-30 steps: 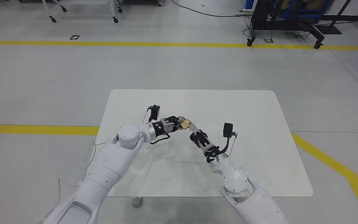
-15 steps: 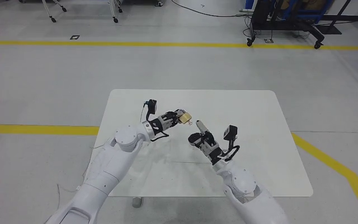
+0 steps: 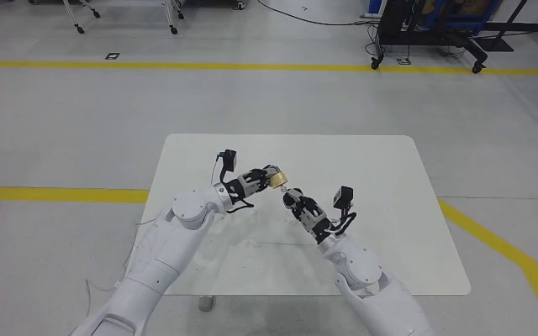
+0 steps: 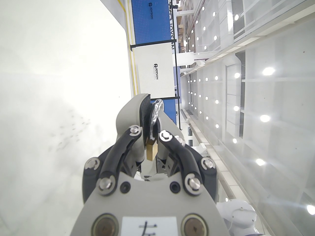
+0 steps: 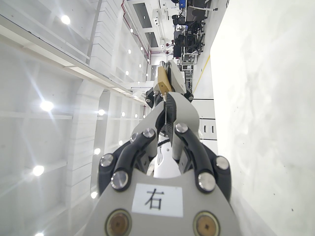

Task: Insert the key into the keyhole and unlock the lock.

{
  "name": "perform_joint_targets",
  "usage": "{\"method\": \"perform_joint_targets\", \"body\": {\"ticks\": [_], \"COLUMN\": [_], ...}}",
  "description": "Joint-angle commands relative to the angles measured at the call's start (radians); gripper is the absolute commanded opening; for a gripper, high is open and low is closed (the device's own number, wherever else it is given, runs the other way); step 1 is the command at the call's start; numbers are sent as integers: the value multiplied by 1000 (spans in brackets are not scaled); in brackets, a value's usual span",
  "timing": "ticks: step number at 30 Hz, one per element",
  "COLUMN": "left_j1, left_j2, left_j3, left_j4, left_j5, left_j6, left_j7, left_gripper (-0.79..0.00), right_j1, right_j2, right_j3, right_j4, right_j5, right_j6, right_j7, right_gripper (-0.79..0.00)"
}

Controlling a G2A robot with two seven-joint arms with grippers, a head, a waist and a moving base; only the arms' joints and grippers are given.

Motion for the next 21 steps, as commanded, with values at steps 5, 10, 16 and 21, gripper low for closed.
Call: {"method": "perform_joint_targets", "body": {"ticks": [5, 10, 16, 21], "left_j1": [1, 0, 0, -1], "left_j2": [-1, -3, -5, -7], "left_j3": [-3, -6, -6, -7], "left_j4": [0, 2, 2, 5], "left_j5": [3, 4, 7, 6], "left_j6": [0, 3, 5, 4], "left_j7": [-8, -11, -13, -18], "left_gripper": [-785, -785, -785, -785], "right_j1": [14, 8, 4, 15], "right_j2": [-6, -8, -10, -16], "right_j3": [-7, -13, -11, -15], "right_j4": [15, 6, 1, 19], "right_j5": [-3, -39, -49, -30], "right_j6": [6, 1, 4, 9], "right_j7": [0, 0, -3, -1], "right_gripper": [-720, -579, -640, -733]}}
